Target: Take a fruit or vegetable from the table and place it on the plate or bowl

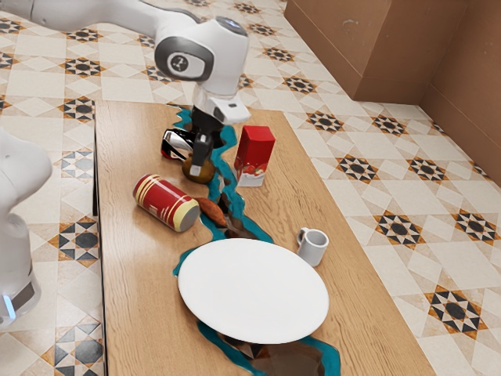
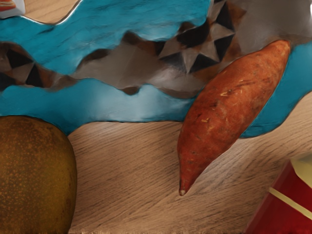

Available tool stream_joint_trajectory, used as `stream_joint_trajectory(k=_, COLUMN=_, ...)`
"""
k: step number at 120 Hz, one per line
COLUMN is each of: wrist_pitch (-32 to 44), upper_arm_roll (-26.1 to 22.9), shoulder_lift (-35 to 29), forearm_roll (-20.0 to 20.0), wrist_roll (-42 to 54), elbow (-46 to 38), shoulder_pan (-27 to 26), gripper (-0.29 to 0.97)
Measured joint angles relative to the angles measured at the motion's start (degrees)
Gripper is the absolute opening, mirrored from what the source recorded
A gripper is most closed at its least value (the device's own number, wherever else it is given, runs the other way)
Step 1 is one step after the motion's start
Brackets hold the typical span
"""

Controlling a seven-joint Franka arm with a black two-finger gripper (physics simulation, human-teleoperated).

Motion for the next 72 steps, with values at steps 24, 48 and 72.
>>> stream_joint_trajectory(k=24, wrist_pitch=0.73, upper_arm_roll=2.51, shoulder_lift=-0.28, forearm_roll=2.91, wrist_roll=2.57, elbow=0.23, shoulder_pan=-0.86, gripper=0.68)
stream_joint_trajectory(k=48, wrist_pitch=1.20, upper_arm_roll=5.15, shoulder_lift=0.13, forearm_roll=3.82, wrist_roll=4.41, elbow=0.34, shoulder_pan=-2.32, gripper=0.68)
stream_joint_trajectory(k=72, wrist_pitch=1.36, upper_arm_roll=6.28, shoulder_lift=0.20, forearm_roll=4.04, wrist_roll=5.93, elbow=0.83, shoulder_pan=-2.06, gripper=0.68)
